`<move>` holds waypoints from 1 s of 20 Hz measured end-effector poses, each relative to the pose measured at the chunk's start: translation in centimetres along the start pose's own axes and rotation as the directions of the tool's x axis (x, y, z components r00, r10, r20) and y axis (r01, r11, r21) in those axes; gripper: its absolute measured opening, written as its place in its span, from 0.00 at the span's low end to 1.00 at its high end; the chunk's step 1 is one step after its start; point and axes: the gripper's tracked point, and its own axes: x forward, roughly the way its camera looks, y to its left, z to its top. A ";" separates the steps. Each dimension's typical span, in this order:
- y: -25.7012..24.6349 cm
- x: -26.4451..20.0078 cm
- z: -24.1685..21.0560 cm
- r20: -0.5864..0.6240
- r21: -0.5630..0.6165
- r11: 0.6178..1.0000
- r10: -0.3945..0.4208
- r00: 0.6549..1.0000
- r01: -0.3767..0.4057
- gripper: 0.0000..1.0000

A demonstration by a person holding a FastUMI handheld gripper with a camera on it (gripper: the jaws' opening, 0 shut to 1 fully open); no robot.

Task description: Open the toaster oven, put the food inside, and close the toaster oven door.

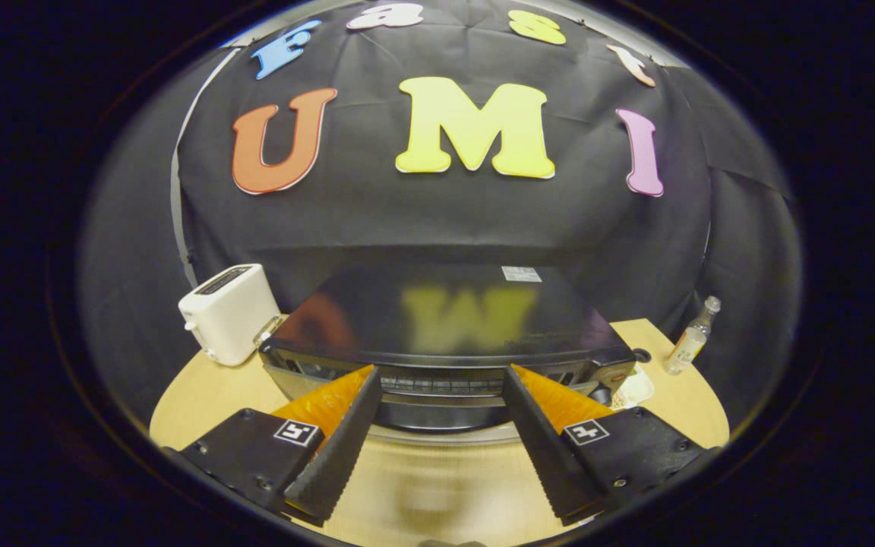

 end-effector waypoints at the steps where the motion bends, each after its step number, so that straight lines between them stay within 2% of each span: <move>1: 0.0 -0.5 -0.5 -0.003 -0.006 1.000 -0.001 1.000 0.001 1.00; 10: 0.2 -5.4 -7.1 -0.082 -0.055 0.998 -0.001 0.997 -0.004 1.00; 20: 0.1 -6.9 -13.4 -0.191 -0.059 0.998 0.011 0.982 -0.022 1.00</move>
